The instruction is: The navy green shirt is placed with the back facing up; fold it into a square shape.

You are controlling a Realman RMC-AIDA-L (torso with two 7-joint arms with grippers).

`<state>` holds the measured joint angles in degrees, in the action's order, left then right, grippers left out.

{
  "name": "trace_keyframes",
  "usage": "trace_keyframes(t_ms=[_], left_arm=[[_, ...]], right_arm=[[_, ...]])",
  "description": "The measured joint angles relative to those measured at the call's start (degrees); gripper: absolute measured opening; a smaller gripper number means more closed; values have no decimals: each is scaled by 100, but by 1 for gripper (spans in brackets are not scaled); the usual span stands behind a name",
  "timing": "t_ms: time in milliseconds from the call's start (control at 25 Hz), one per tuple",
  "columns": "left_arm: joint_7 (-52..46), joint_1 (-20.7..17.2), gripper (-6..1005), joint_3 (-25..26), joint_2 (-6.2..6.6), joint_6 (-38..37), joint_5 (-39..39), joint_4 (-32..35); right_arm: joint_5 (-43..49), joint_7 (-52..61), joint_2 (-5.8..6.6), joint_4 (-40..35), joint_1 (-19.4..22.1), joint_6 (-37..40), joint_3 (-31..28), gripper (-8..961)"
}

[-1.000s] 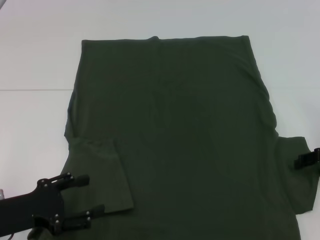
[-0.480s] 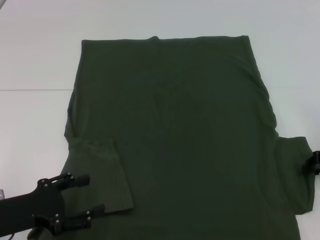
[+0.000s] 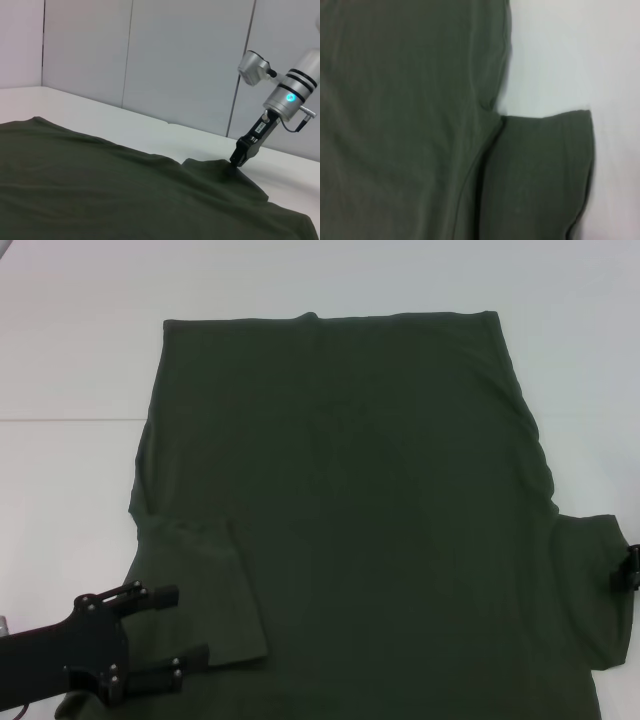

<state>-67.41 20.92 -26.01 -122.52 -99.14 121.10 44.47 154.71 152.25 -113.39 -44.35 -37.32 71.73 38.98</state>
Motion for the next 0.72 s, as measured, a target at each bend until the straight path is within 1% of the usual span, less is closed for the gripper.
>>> trace_keyframes(t_ms=[80, 200, 280, 400, 560, 720], left_arm=[[-3, 2, 844, 5, 0, -8, 0, -8], [-32, 12, 844, 10, 0, -41, -41, -55], [-44, 17, 844, 17, 0, -59, -115, -121], [-60, 20, 844, 18, 0, -75, -222, -203], [-139, 18, 844, 18, -11, -79, -338, -353], [-201, 18, 844, 18, -22, -79, -392, -460]], right_arm=[[-36, -101, -43, -230, 118, 78, -47, 64], [-314, -336, -145, -727, 417, 272, -140, 60], [-651, -556, -163, -978, 636, 439, -238, 57], [-1273, -958, -108, -1156, 930, 712, -444, 53], [-1661, -1353, -28, -1199, 1169, 923, -781, 52], [-1816, -1756, -29, -1201, 1295, 1030, -1226, 53]])
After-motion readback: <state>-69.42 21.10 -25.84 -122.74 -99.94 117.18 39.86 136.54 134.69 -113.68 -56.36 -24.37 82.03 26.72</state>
